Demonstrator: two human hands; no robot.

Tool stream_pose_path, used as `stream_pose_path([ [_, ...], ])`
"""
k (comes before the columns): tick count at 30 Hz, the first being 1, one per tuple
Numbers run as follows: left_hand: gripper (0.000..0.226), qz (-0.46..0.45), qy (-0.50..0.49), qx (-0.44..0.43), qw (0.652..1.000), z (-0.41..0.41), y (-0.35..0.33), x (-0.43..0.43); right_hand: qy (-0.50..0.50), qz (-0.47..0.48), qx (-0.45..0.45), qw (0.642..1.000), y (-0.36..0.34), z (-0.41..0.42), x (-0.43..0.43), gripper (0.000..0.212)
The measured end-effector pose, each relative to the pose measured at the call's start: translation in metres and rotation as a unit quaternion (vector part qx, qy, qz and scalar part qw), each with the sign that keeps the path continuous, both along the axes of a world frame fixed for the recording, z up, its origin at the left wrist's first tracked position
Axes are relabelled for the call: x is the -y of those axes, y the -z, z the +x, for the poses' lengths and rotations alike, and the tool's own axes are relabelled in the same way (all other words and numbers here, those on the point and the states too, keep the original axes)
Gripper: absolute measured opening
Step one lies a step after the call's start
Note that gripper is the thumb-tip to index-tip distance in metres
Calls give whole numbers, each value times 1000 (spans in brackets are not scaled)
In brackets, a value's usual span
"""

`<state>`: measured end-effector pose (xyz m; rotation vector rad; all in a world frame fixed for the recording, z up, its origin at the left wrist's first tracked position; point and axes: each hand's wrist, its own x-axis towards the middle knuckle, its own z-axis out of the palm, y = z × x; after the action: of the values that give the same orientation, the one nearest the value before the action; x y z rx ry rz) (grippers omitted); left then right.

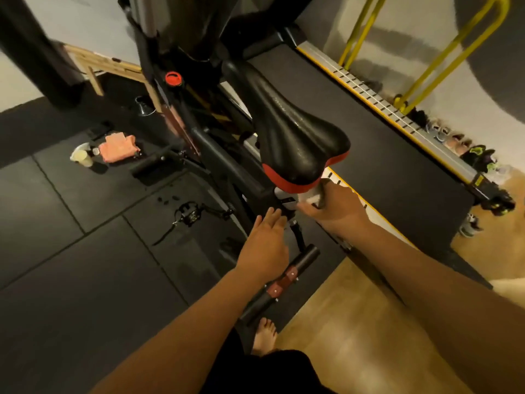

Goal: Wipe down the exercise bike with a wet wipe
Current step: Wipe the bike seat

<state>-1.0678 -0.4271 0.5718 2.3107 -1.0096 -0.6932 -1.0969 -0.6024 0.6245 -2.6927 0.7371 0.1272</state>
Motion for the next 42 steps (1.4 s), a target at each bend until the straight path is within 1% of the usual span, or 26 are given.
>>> stream_pose_path([
  [2,63,-32,-48,-48,997,-8,0,5,1,43,-37,998,-10,0,4,50],
  [3,63,-50,-71,-70,994,-10,-1,8,9,89,-43,995,-13,5,8,41],
  [4,62,-64,-92,-86,990,-10,-3,11,27,150,-26,988,-15,13,14,27],
  [5,61,-76,-112,-99,986,-11,-5,13,56,227,6,972,-20,20,19,13],
  [6,60,-87,-130,-114,981,-11,-6,16,83,286,35,954,-23,26,24,13],
  [7,60,-98,-146,-124,977,-12,-8,19,101,329,56,937,-22,31,28,19],
  [8,60,-107,-157,-130,973,-14,-10,23,111,354,62,927,-20,31,31,18],
  [10,62,-129,-171,-150,965,-22,-13,30,135,366,56,919,-15,16,29,8],
  [12,65,-146,-187,-191,952,-31,-15,37,157,383,41,910,-18,-12,25,24],
  [13,66,-148,-197,-214,945,-35,-16,40,159,407,29,899,-22,-27,27,27],
  [15,71,-149,-209,-256,932,-44,-18,47,153,435,-4,887,-33,-53,34,27],
  [16,74,-149,-208,-265,930,-47,-19,51,151,428,-16,891,-35,-59,39,26],
  [18,81,-143,-203,-268,931,-53,-21,59,160,432,-8,888,-33,-53,44,25],
  [20,89,-130,-193,-264,936,-58,-25,65,176,429,31,885,-28,-32,40,25],
  [21,92,-129,-192,-267,936,-59,-25,67,185,437,45,879,-26,-20,36,28],
  [23,95,-113,-192,-270,937,-61,-26,68,190,472,52,859,-15,-9,39,42],
  [24,95,-98,-190,-264,940,-61,-25,68,187,469,43,862,-12,-14,41,45],
  [25,94,-88,-186,-255,945,-61,-24,67,186,451,32,873,-9,-24,43,46],
  [28,93,-80,-187,-244,948,-63,-22,65,169,401,-7,900,-6,-79,54,41],
  [30,94,-89,-197,-253,943,-67,-20,65,112,361,-5,926,-6,-106,56,30],
  [32,93,-97,-214,-265,935,-70,-19,64,52,294,12,954,-6,-107,52,36],
  [34,90,-112,-242,-292,919,-69,-15,65,-11,228,50,972,-2,-91,40,45],
  [36,85,-141,-273,-317,898,-68,-8,67,-39,184,87,978,5,-71,22,43],
  [38,78,-160,-290,-323,887,-67,-7,67,-46,123,106,986,22,-65,10,41],
  [40,74,-170,-303,-337,875,-69,-13,64,-90,19,92,991,29,-81,6,47],
  [42,73,-169,-300,-353,870,-71,-18,60,-189,-106,74,973,34,-110,17,60],
])
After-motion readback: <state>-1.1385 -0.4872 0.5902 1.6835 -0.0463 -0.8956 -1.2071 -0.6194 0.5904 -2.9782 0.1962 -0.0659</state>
